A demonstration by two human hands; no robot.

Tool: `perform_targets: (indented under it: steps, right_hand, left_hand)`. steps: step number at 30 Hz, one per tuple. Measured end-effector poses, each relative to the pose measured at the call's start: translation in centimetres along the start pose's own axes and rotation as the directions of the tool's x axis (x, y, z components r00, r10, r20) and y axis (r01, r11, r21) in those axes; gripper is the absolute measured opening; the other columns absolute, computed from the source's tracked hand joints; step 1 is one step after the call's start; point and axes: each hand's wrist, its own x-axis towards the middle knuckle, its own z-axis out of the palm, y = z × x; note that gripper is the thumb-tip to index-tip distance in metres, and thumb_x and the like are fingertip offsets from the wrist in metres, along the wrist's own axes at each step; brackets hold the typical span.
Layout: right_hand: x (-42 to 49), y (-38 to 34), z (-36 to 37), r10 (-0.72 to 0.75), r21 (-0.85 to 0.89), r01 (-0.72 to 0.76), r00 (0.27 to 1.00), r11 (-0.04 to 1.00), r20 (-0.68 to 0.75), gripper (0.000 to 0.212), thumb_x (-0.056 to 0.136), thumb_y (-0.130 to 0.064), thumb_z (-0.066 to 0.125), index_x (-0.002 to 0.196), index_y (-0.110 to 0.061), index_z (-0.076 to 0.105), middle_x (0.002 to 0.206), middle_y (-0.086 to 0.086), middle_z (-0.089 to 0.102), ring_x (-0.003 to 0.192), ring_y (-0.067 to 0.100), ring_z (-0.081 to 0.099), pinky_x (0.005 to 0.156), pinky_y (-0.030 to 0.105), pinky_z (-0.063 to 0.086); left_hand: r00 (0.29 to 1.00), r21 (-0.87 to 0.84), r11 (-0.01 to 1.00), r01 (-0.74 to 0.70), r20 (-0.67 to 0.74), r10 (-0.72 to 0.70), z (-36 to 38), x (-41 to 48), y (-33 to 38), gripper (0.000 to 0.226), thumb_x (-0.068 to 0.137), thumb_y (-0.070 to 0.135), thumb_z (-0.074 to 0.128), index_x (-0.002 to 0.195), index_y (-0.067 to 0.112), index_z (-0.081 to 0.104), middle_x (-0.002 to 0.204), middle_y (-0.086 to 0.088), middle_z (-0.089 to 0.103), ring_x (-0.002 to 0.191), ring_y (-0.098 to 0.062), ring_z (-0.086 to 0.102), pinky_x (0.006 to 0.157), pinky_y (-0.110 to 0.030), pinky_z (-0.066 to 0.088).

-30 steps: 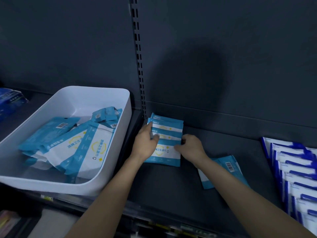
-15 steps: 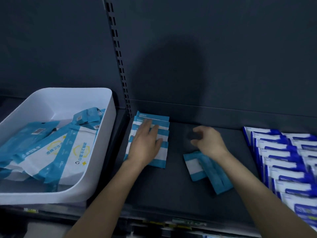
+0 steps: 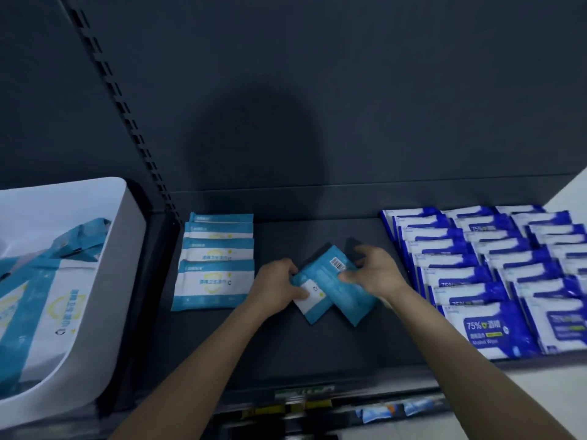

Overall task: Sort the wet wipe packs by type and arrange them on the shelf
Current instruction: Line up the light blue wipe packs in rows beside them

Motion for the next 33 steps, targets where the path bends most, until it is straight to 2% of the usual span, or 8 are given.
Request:
perform_targets:
  steps: [4,9,11,16,20,23,28,33]
  right_hand:
    - [-0.8,0.4,-0.4,-0.168,-0.309,0.105,0.969,0.945,-0.183,0.055,0.082,-0.034,0.072,0.127,-0.007,0.056,0.127,0.015,0.053,0.116,0.030,0.051,0.093,0.032,0.043]
    - [-2.3,0.1,1.7,-0.246,-0.444,0.290,0.957,0.848,0.155,0.077,0.074,-0.044,0.074,0.139,-0.020,0.041,0.131,0.008,0.043,0.122,0.029,0.040,0.102,0.034,0.038]
    - [-2.0,0.3,2.0,-0.293,-0.507,0.299,0.952,0.808,0.094,0.059,0.081,-0.026,0.066,0.135,-0.014,0.044,0.129,0.010,0.050,0.116,0.031,0.049,0.094,0.033,0.044]
    - [-0.9,-0.6,-0.7,-0.157,-0.008,0.158,0.976,0.987,-0.152,0.009,0.088,-0.009,0.056,0.092,-0.009,0.063,0.085,0.004,0.066,0.069,0.015,0.061,0.055,0.024,0.046]
    - [-0.7,-1.4,-1.4,0.000,0.484,0.035,0.997,0.874,-0.072,0.005,0.091,-0.013,0.062,0.090,-0.010,0.066,0.090,0.006,0.072,0.079,0.020,0.069,0.072,0.036,0.058]
    - [-0.4,-1.6,-1.1,0.076,0.671,-0.063,0.997,0.739,0.009,0.011,0.093,-0.016,0.059,0.098,-0.007,0.064,0.095,0.012,0.072,0.087,0.027,0.070,0.074,0.041,0.059]
    - [-0.3,-2.1,1.0,0.106,0.736,-0.193,0.981,0.649,0.165,0.022,0.091,-0.002,0.057,0.112,-0.001,0.059,0.101,0.015,0.071,0.089,0.029,0.070,0.071,0.041,0.058]
    - [-0.4,-2.9,2.6,0.007,0.754,-0.186,0.972,0.630,0.234,0.020,0.093,-0.007,0.056,0.113,-0.004,0.060,0.107,0.015,0.071,0.096,0.031,0.069,0.083,0.047,0.057]
  left_hand:
    - [0.995,-0.150,0.989,-0.007,-0.103,-0.008,0.2,0.2,-0.3,0.014,0.085,0.021,0.069,0.079,0.022,0.055,0.084,0.005,0.060,0.074,-0.007,0.054,0.061,-0.022,0.042]
    - [0.991,-0.385,0.922,0.042,-0.103,-0.088,0.2,0.2,-0.1,0.012,0.093,0.020,0.058,0.085,0.019,0.050,0.091,-0.002,0.061,0.083,-0.016,0.061,0.072,-0.035,0.053]
    - [0.987,-0.402,0.913,0.069,-0.108,-0.122,0.1,0.1,-0.2,0.010,0.095,0.021,0.056,0.087,0.019,0.050,0.096,-0.005,0.062,0.088,-0.020,0.062,0.078,-0.041,0.055]
    - [0.964,-0.452,0.891,0.047,-0.212,-0.158,-0.4,0.0,-0.4,0.003,0.096,0.016,0.054,0.098,0.014,0.053,0.095,-0.001,0.059,0.079,-0.010,0.056,0.064,-0.022,0.046]
    - [0.949,-0.518,0.855,0.036,-0.250,-0.191,-1.0,0.1,-0.1,0.003,0.096,0.013,0.054,0.099,0.014,0.054,0.095,-0.002,0.060,0.080,-0.010,0.058,0.062,-0.024,0.048]
    - [0.928,-0.672,0.738,0.054,-0.239,-0.286,-1.4,0.3,0.1,0.006,0.094,0.010,0.055,0.095,0.016,0.053,0.102,-0.010,0.062,0.091,-0.022,0.063,0.078,-0.045,0.057]
    - [0.948,-0.892,0.446,0.074,-0.076,-0.309,-1.8,0.1,0.5,0.035,0.086,-0.008,0.054,0.116,0.007,0.044,0.114,-0.016,0.057,0.101,-0.029,0.062,0.077,-0.044,0.057]
    - [0.984,-0.899,0.406,0.163,0.116,-0.137,-1.9,-0.4,1.0,0.048,0.081,-0.017,0.048,0.124,0.003,0.050,0.112,-0.019,0.067,0.099,-0.032,0.067,0.076,-0.039,0.056]
